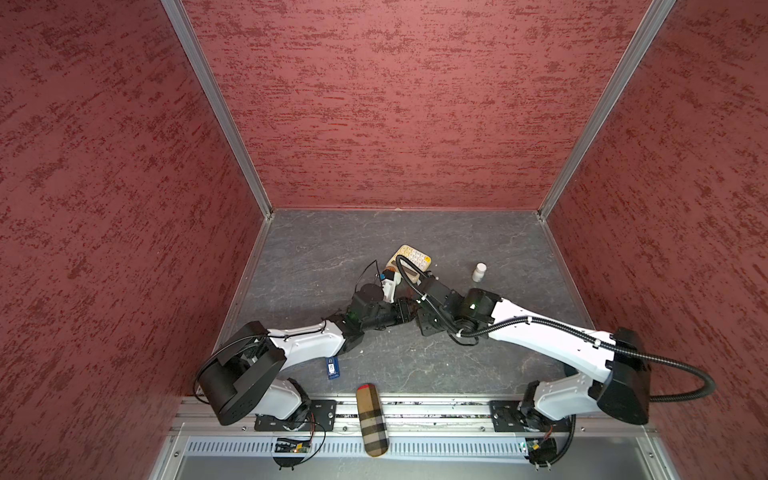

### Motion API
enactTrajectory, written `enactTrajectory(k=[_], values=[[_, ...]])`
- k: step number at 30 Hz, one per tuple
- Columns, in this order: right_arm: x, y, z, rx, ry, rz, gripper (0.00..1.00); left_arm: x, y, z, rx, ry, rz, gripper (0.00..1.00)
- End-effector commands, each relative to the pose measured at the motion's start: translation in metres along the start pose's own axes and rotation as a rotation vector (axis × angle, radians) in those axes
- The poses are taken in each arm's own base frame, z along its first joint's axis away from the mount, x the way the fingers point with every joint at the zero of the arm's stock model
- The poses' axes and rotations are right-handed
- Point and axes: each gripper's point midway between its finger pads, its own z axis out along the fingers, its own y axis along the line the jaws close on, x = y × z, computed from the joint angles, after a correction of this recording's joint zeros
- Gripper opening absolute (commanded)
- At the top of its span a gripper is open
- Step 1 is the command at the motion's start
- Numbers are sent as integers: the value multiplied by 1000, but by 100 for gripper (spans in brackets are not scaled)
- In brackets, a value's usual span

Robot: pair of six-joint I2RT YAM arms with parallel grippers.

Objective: Sort the pills into containers

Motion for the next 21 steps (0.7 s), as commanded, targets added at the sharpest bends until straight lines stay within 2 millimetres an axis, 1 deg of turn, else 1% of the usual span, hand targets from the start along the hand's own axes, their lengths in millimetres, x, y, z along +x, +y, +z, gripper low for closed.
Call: enactTrajectory(k=[1,5,7,11,13,16,18,21], values=[[-6,-10,-9,68,-35,17,36,-7,3,1,-14,-20,-2,0],[-10,-5,-16,30,-53,19,38,-8,4,0,-16,-22,-3,0],[-12,2,-22,-19,-61,16,40,-9,5,0,-18,-22,-2,0],[-14,19,-35,-164,-74,20,50,-10,5,-1,-17,-19,-1,0],[-17,22,-43,-237,-86,41,53,-10,6,-1,-16,-18,-2,0],[-21,15,-50,-282,-112,79,56,-10,6,-2,-16,-15,-2,0],[-20,6,-48,-264,-108,90,57,-9,6,-1,-14,-11,-2,0],[-16,1,-40,-252,-92,94,58,-9,5,-1,-8,-8,-1,0]])
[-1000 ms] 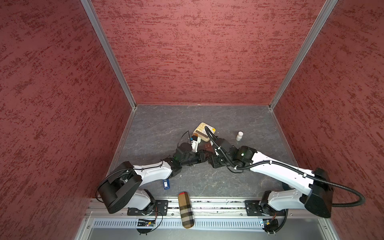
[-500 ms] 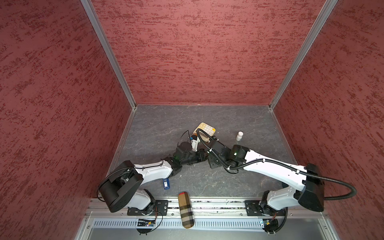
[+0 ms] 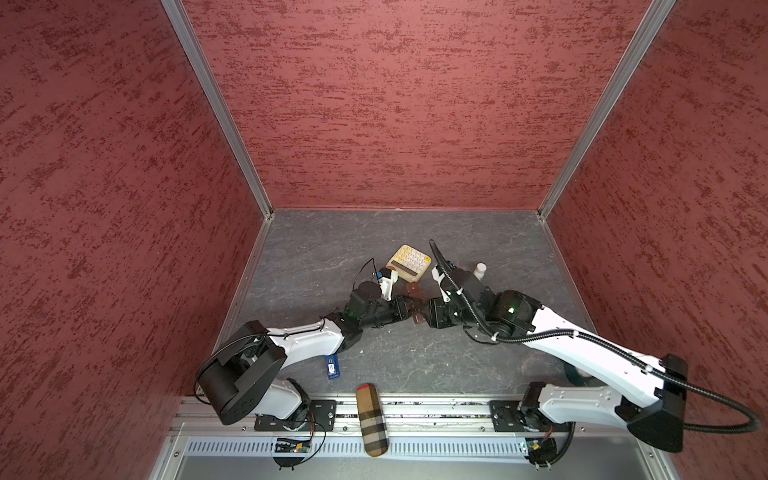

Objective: Sort the pills into containers

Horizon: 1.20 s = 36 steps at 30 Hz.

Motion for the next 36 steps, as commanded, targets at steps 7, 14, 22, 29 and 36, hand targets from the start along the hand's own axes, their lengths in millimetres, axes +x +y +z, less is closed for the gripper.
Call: enactTrajectory(k=[7,14,22,29,36], values=[[10,-7,23,-54,43,27,62,-1,-6,1,24,10,8,0],[17,3,35,-115,91,28,63,-1,-8,2,35,14,2,0],[15,16,29,-187,96,31,61,1,-6,5,41,21,-9,0],[11,35,14,-282,88,36,55,2,-5,5,41,21,-10,0],[15,56,17,-410,111,74,51,0,-8,6,50,18,-6,0]])
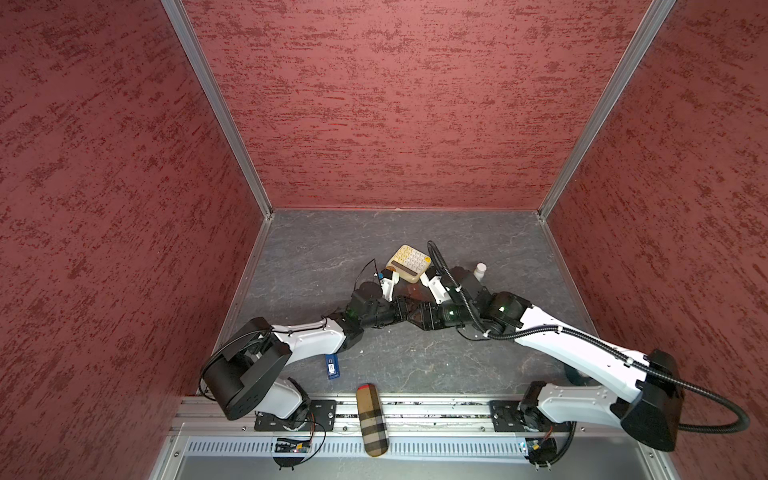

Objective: Sort the pills into containers

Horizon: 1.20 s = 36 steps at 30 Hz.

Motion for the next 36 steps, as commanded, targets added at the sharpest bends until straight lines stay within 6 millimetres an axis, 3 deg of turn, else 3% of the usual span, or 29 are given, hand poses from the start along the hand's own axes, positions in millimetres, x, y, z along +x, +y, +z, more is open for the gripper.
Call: enactTrajectory(k=[1,9,20,27,36], values=[[1,21,2,-120,-2,13,51,-5,-11,1,40,-8,13,0],[11,12,17,-118,36,33,50,-5,-12,2,40,-7,13,0],[14,5,20,-101,38,32,50,-5,-13,8,42,6,12,0],[-2,-6,0,9,-52,-1,54,-4,-8,12,29,20,11,0],[-25,-21,-44,138,-218,-13,66,6,2,26,3,94,16,0]])
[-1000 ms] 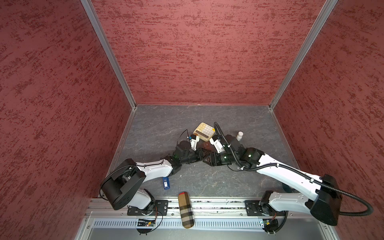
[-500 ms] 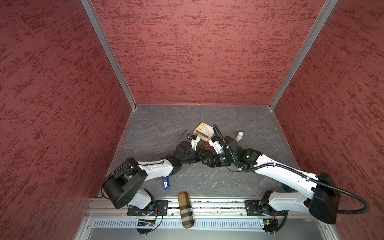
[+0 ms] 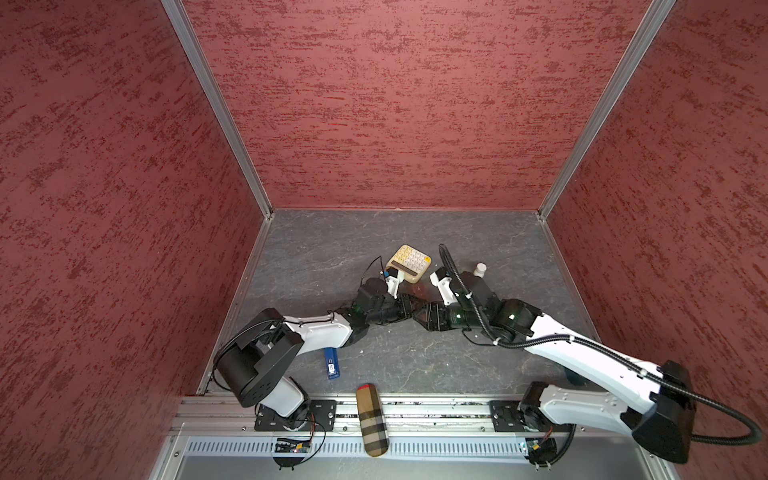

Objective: Sort the pills into containers

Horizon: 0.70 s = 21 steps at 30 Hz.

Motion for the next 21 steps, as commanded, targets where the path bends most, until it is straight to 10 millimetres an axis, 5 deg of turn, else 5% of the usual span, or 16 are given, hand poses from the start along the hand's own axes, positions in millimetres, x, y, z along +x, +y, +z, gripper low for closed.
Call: enactTrajectory(k=[1,10,21], values=[[-22,-8,-24,76,-109,-16,67,6,-2,10,7,52,23,0],[-31,-35,-64,177,-231,20,70,28,16,42,-71,160,5,0],[-26,-45,-55,201,-200,26,71,43,42,64,-139,214,-17,0]])
